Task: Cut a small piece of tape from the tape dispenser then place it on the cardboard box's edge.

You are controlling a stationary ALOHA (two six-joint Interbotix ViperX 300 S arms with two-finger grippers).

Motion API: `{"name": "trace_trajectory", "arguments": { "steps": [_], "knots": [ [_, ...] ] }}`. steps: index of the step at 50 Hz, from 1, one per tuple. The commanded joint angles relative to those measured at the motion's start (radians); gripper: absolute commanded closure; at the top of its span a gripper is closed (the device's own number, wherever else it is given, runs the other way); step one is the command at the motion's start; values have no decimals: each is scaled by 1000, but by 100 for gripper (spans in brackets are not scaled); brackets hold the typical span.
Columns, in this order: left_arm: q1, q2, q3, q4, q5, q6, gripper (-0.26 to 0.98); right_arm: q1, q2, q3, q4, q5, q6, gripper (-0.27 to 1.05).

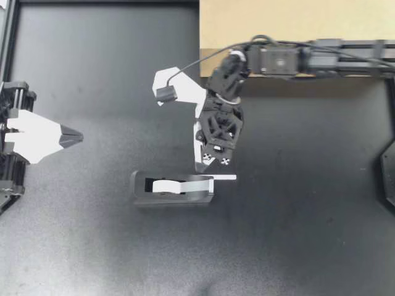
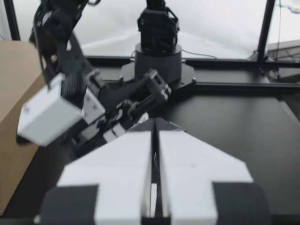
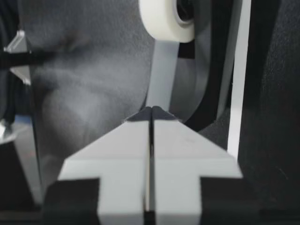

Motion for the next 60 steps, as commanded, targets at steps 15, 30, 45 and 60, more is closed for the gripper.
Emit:
{"name": "trace_trajectory", "arguments": {
  "steps": [15,30,45,60],
  "knots": [
    [0,8,-3,-2,-9,-2,85,-14,58,-100,-11,49,28,36],
    [2,6,2,-2,-9,-2,85,-9,91,-98,-5,55,54,37],
    [0,6,3,-2,-9,-2,85,21,104,-97,-2,64,66,37],
    [2,6,6,-2,-9,-3,85,40,106,-97,5,71,80,38]
  ]
}}
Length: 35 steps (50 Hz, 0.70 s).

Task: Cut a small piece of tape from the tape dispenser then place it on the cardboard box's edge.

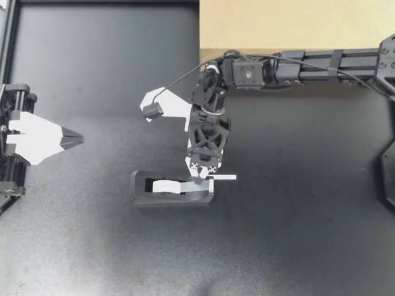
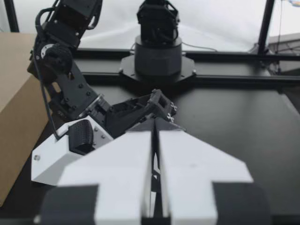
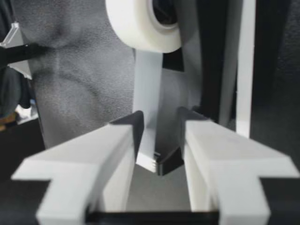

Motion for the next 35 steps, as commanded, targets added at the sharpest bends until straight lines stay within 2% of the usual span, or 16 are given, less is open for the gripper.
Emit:
{"name": "trace_trajectory", "arguments": {
  "steps": [1,10,35],
  "knots": [
    [2,5,-11,-2,-9,-2,85,8,-20,-18,6,9,6,38],
    [2,5,-11,-2,-9,-2,85,9,-21,-18,6,14,11,40],
    [2,5,-2,-2,-9,-2,85,9,-57,-18,6,15,21,80]
  ]
}}
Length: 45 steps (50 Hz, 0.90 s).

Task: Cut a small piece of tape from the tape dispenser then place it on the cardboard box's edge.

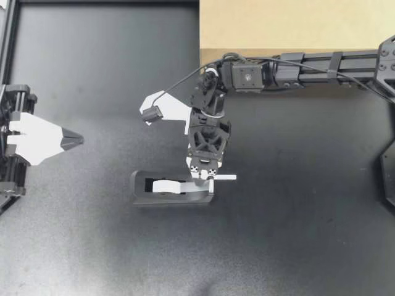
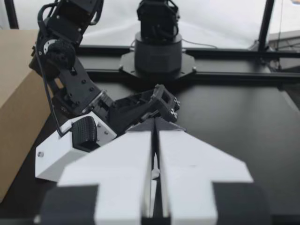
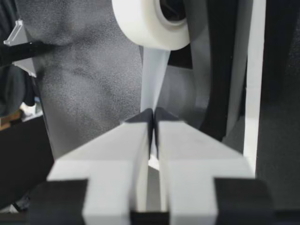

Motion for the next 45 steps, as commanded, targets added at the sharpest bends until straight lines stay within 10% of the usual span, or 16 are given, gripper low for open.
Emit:
{"name": "trace_trajectory", "arguments": {
  "steps": [1,45],
  "knots": [
    [2,5,-11,-2,-9,-2,85,5,-58,-20,5,6,6,81],
    [3,6,-18,-2,-9,5,85,-14,-207,175,14,-40,8,82]
  ]
}}
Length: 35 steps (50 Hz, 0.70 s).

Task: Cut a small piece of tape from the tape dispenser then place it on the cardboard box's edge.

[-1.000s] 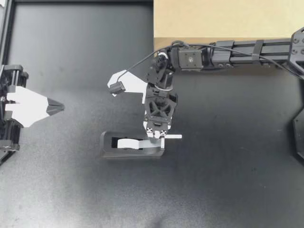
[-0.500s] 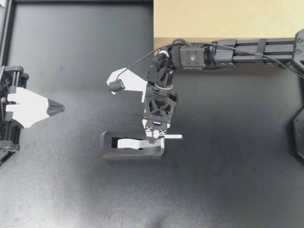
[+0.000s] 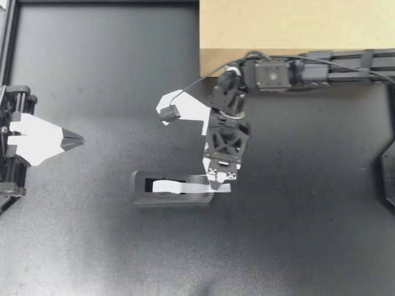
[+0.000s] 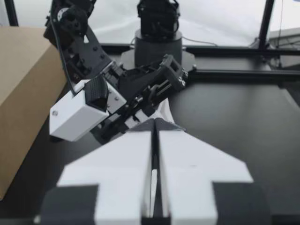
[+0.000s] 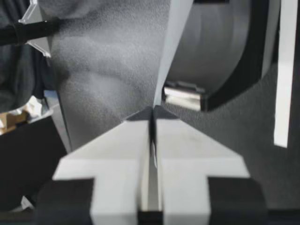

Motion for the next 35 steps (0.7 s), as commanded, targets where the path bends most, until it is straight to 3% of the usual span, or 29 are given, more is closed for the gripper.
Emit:
{"name": "trace_trajectory", "arguments": {
  "steps": [1,35],
  "knots": [
    [2,5,-23,-2,-9,2,85,-15,-61,15,3,-9,-3,82],
    [0,5,-17,0,-9,-3,85,-38,-51,97,0,-74,-32,82]
  ]
}}
